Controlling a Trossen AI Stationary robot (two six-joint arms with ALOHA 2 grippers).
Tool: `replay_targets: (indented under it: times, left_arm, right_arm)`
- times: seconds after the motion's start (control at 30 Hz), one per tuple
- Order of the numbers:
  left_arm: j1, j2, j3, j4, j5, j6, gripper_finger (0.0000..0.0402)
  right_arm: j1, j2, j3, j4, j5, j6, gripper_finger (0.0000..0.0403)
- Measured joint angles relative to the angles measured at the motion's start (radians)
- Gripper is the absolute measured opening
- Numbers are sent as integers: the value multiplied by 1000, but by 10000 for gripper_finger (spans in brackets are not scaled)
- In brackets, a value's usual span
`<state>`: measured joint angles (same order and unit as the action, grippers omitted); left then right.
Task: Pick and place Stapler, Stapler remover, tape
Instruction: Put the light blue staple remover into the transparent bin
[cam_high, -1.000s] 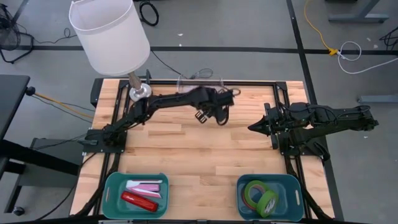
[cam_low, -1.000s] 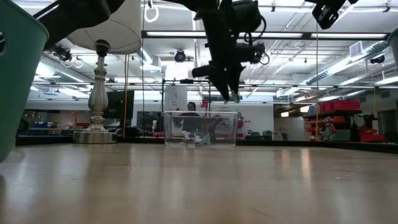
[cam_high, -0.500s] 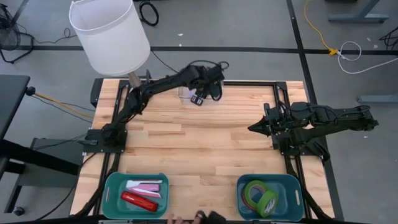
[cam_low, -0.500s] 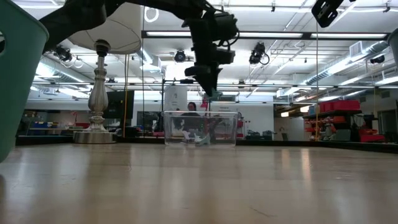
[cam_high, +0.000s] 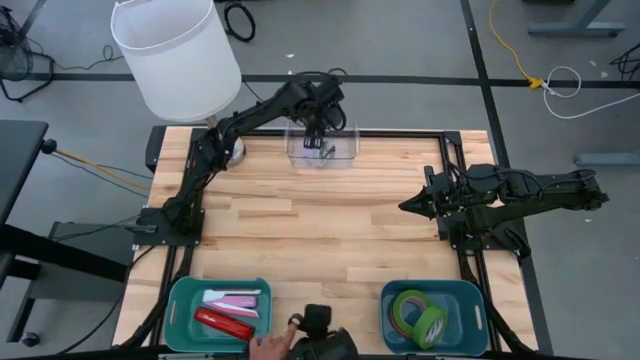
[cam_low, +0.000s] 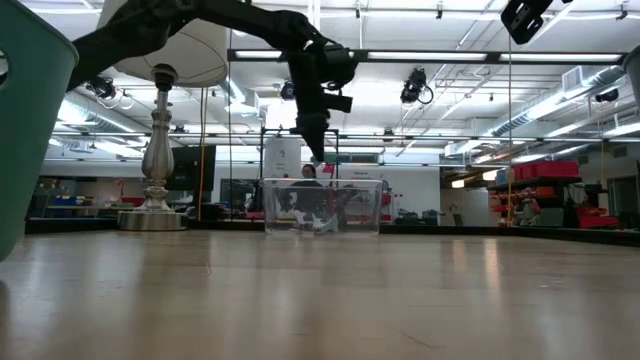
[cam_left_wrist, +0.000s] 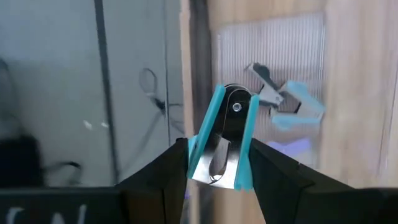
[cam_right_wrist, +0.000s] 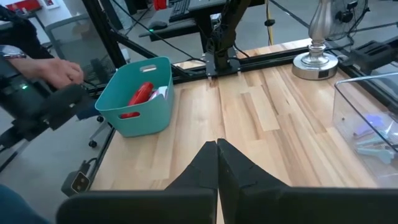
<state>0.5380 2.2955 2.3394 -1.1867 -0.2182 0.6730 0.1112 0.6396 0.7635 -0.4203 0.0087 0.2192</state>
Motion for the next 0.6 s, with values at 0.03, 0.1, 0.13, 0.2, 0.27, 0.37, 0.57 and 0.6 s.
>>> replay_targets:
  times: [0.03,0.1,0.13,0.2,0.27,0.37,0.57,0.6]
  left_arm:
    - [8,0,0,0,16,-47,165]
    - [19,0,0,0,41,-163,165]
    - [24,0,0,0,47,-219,165]
    - [31,0,0,0,48,-319,165]
    - [34,0,0,0,48,-403,165]
    - [33,0,0,-1,48,-506,165]
    - [33,-1,-10,-9,49,-684,165]
    - [34,-1,-10,-19,49,-714,165]
  right_arm:
    - [0,0,0,0,0,0,0]
    - [0,0,0,0,1,-4,0]
    - [0,0,0,0,1,-10,0]
    - [0,0,0,0,1,-19,0]
    - [0,0,0,0,2,-22,0]
    - [0,0,0,0,2,-22,0]
    - [0,0,0,0,2,-22,0]
    - [0,0,0,0,2,-22,0]
